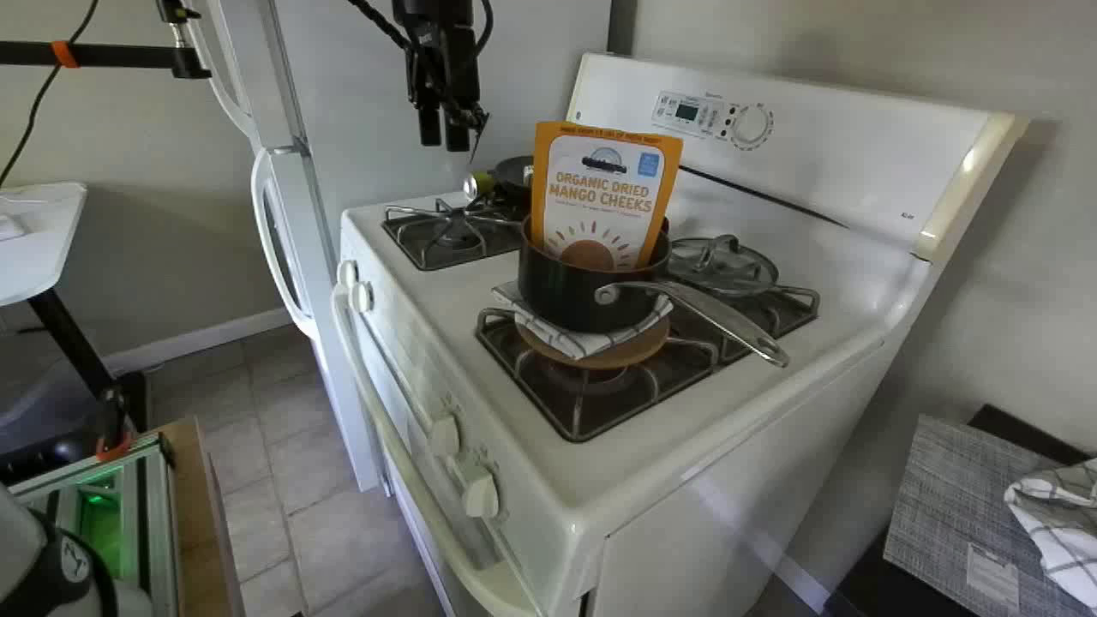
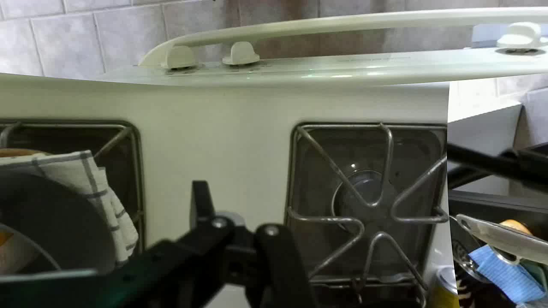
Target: Put the white brush inside the pot
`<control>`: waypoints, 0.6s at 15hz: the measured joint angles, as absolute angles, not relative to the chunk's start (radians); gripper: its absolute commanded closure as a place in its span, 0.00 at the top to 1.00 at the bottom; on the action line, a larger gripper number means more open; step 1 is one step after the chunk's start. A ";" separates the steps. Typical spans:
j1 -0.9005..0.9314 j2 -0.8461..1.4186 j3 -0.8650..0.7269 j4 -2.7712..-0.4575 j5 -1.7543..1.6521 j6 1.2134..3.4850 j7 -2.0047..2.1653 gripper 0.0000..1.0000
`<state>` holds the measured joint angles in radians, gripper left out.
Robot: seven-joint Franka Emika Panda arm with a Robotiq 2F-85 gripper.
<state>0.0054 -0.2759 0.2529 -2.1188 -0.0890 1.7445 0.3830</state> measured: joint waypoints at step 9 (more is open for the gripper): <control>0.007 -0.235 0.223 -2.070 -0.090 1.875 0.549 1.00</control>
<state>0.0067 -0.2349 0.2233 -2.0704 -0.0896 1.8747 0.5486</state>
